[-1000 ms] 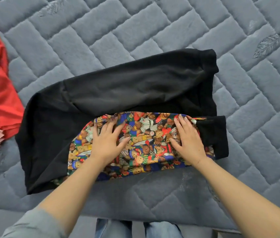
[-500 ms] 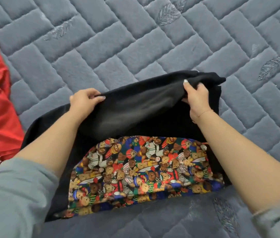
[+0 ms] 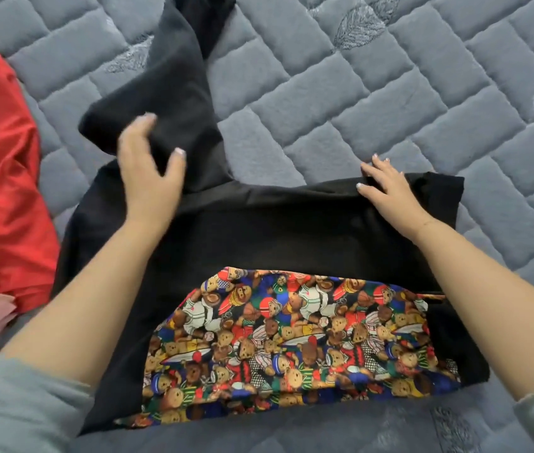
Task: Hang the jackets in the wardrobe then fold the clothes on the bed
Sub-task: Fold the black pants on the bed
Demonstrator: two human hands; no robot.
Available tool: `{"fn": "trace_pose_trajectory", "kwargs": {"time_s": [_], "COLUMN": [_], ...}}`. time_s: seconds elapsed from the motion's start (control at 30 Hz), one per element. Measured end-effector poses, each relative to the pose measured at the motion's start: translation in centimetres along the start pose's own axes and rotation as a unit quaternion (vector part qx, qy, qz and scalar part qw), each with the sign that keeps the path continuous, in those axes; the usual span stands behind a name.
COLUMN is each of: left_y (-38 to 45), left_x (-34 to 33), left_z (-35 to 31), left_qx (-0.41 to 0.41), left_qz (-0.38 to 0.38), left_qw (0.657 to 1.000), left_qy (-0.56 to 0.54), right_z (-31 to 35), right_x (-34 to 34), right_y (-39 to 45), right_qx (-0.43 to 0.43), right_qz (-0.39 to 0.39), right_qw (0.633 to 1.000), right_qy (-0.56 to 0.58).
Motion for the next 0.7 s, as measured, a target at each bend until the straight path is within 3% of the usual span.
{"fn": "trace_pose_trajectory", "kwargs": {"time_s": [0.07, 0.13, 0.23, 0.47, 0.7], "left_y": [-1.8, -2.8, -2.9, 1.6, -6.7], "left_x": [-3.9, -7.4, -9.9, -8.2, -0.7], "left_z": [-3.2, -3.1, -2.7, -4.5, -9.1], "left_qx": [-0.161, -0.176, -0.185, -0.199, -0.22], "left_qz": [0.129, 0.255, 0.322, 0.274, 0.178], "left_qw": [0.969, 0.932, 0.898, 0.85, 0.885], "left_qy": [0.134, 0.189, 0.236, 0.404, 0.37], "right_z": [0.2, 0.4, 0.2, -0.5, 0.3], "right_x": [0.8, 1.6, 3.1, 8.8, 7.8], "right_y": [-1.3, -2.4, -3.2, -3.4, -16.7], "right_qx": [0.022, 0.048, 0.043, -0.011, 0.094], "right_qz": [0.013, -0.006, -0.099, -0.207, -0.302], "right_qw": [0.999, 0.996, 0.972, 0.942, 0.93], "right_qy": [0.026, -0.069, -0.207, -0.264, -0.186]}}
Point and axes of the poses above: each hand's wrist, its own y-axis towards the middle knuckle, its own x-axis out of the back of the hand, z = x × y, the point moved 9 cm from there along y, towards the middle knuckle, and after that the axes turned 4 degrees about z, right-handed, at the moved point
